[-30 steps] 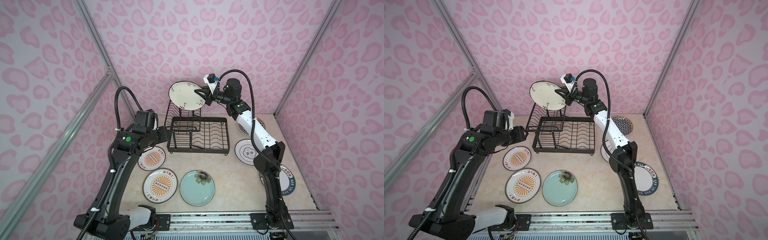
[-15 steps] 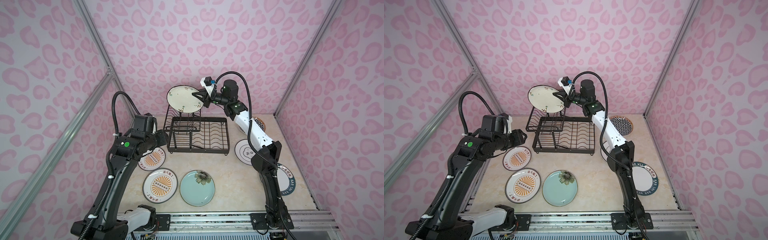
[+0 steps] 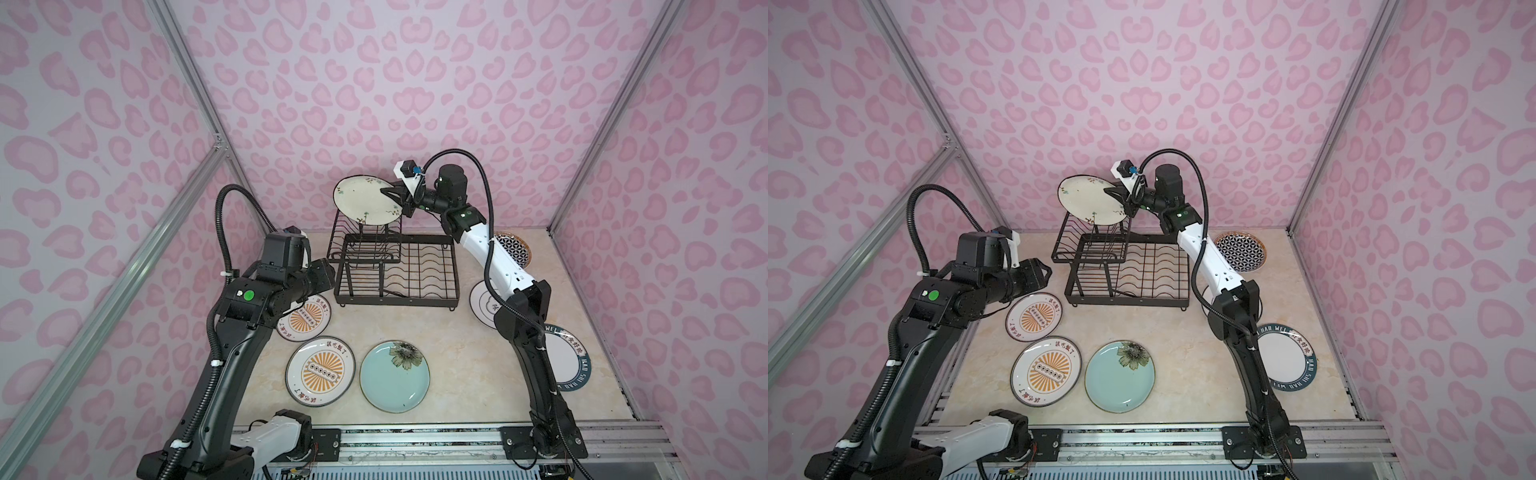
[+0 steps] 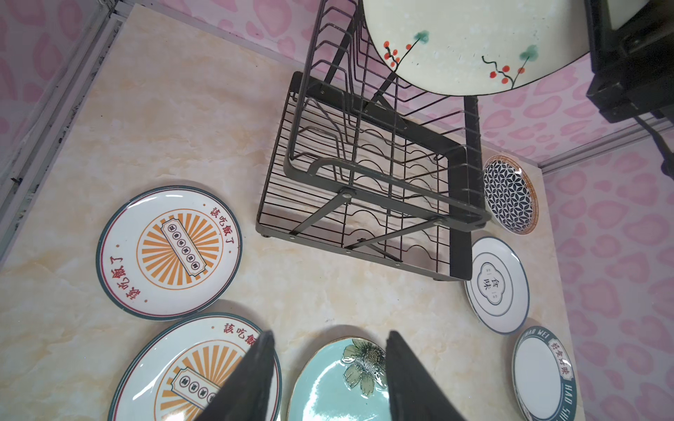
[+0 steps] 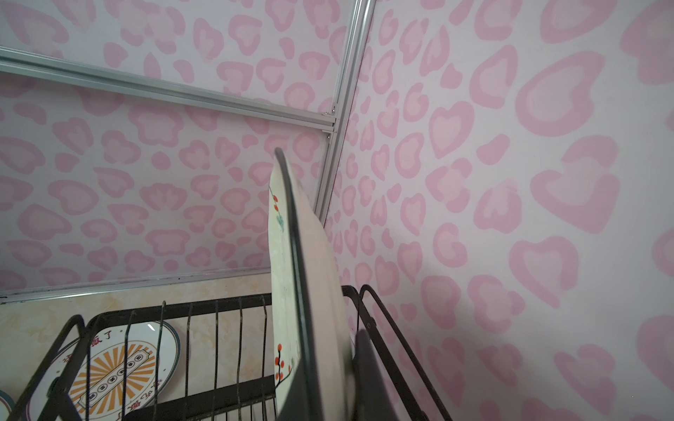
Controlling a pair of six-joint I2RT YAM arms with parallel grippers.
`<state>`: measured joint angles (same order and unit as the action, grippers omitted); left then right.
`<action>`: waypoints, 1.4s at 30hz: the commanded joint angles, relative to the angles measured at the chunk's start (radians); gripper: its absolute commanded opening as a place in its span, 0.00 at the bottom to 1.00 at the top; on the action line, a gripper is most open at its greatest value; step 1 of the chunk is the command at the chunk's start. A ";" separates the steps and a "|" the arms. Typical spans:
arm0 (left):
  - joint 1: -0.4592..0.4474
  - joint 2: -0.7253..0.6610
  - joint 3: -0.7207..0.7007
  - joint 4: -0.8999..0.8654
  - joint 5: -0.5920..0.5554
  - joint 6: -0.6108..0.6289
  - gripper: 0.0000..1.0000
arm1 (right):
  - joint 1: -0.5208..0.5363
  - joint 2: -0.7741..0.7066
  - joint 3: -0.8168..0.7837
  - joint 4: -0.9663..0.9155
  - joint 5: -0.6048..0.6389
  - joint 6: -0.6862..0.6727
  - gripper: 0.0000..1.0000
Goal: Load plates into a dish rack
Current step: Place the plate on the dish rack.
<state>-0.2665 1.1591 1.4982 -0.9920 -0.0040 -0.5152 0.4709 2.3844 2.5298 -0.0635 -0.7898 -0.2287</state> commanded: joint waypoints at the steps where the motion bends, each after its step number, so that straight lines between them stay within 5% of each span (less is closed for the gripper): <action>1: 0.001 0.002 0.000 0.024 -0.005 -0.005 0.52 | -0.002 0.013 0.009 0.140 0.003 0.026 0.00; 23: 0.001 -0.009 -0.021 0.040 0.012 -0.011 0.52 | -0.020 0.077 0.047 0.384 0.037 0.077 0.00; 42: 0.000 -0.007 -0.038 0.056 0.016 -0.016 0.52 | -0.073 0.094 0.041 0.409 -0.070 0.186 0.00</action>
<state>-0.2665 1.1549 1.4635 -0.9695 0.0116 -0.5270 0.3931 2.4649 2.5641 0.2199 -0.8371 -0.0784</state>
